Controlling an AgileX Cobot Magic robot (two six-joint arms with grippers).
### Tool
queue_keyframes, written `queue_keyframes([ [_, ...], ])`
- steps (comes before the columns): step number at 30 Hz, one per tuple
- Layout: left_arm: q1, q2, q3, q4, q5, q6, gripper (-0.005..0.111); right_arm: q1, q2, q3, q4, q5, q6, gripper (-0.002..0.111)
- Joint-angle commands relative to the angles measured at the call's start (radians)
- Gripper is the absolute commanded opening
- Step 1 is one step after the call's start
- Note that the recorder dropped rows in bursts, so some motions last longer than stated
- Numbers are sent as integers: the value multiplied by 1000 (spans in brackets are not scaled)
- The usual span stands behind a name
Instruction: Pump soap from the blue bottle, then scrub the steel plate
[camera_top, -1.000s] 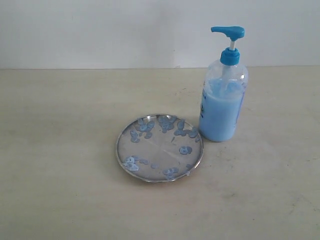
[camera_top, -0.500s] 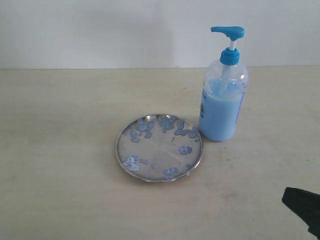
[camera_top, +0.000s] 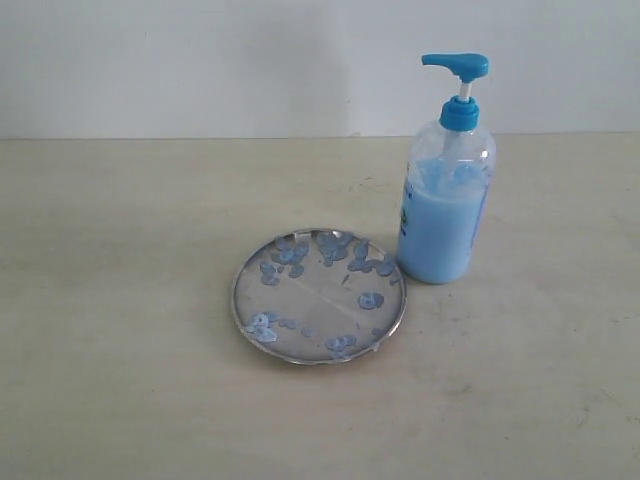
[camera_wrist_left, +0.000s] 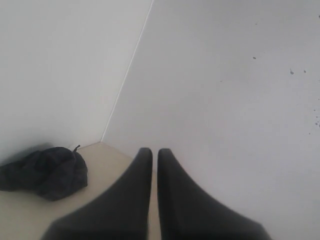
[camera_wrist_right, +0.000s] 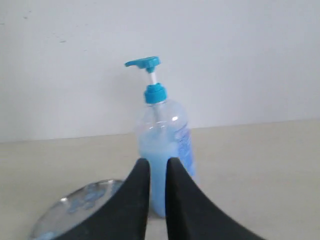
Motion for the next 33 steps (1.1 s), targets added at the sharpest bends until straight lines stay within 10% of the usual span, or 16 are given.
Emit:
queue_keyframes([
  [1, 2, 0, 3, 8, 16, 4, 4, 20, -22, 0, -18, 131, -137, 1],
  [11, 2, 0, 3, 8, 12, 4, 4, 22, -22, 0, 37, 220, -216, 1],
  [16, 2, 0, 3, 8, 12, 4, 4, 22, -22, -34, 1294, 336, -1722, 1],
  [18, 2, 0, 3, 8, 12, 4, 4, 22, -22, -34, 1552, 392, -1991, 1],
  [33, 2, 0, 3, 8, 14, 4, 4, -11, -22, 0, 1560, 572, -1895, 1],
])
